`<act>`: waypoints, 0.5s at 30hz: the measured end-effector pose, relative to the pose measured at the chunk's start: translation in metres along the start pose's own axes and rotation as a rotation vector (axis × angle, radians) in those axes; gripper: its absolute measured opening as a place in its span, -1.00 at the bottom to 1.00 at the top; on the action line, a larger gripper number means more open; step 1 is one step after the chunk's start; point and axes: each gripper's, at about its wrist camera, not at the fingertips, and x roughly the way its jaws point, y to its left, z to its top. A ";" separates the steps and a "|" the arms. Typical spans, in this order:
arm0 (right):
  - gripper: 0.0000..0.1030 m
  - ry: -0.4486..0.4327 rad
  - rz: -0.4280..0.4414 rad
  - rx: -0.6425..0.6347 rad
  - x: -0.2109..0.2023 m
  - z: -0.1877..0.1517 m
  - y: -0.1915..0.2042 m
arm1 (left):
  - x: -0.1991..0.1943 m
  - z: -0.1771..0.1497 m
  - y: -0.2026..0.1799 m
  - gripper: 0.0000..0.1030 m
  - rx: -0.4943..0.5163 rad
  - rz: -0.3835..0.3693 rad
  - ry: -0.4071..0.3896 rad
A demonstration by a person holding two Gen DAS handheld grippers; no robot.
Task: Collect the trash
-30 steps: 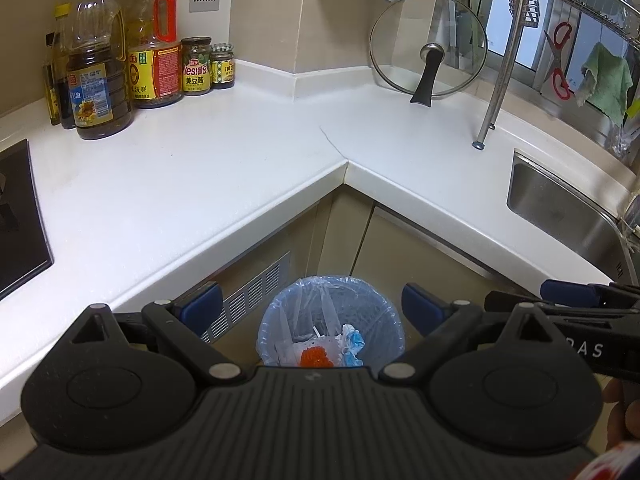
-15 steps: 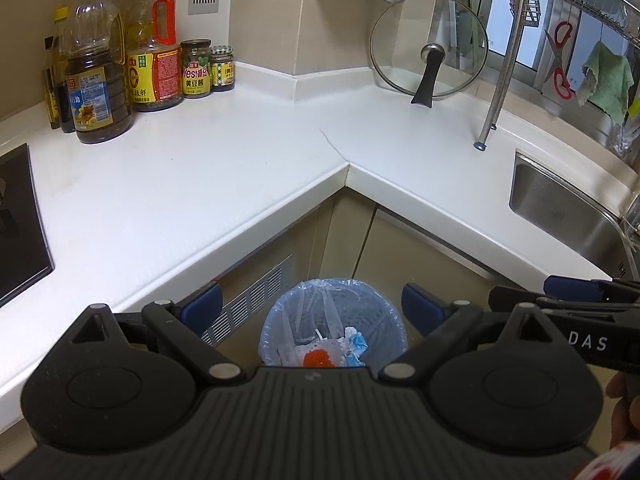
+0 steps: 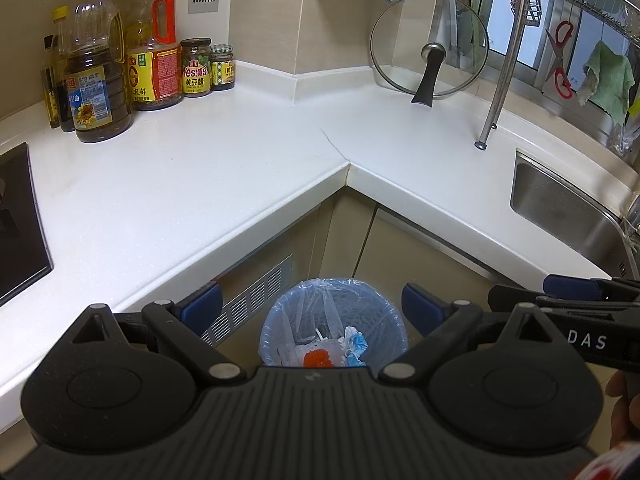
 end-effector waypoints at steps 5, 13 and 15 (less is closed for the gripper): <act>0.38 0.001 0.001 -0.001 0.000 0.000 0.000 | 0.001 0.000 0.001 0.86 0.001 0.001 0.003; 0.38 0.002 0.001 -0.001 0.002 0.000 0.000 | 0.003 -0.001 0.001 0.86 0.002 0.003 0.005; 0.38 0.003 0.001 -0.001 0.002 0.000 -0.001 | 0.003 -0.001 0.001 0.86 0.001 0.002 0.005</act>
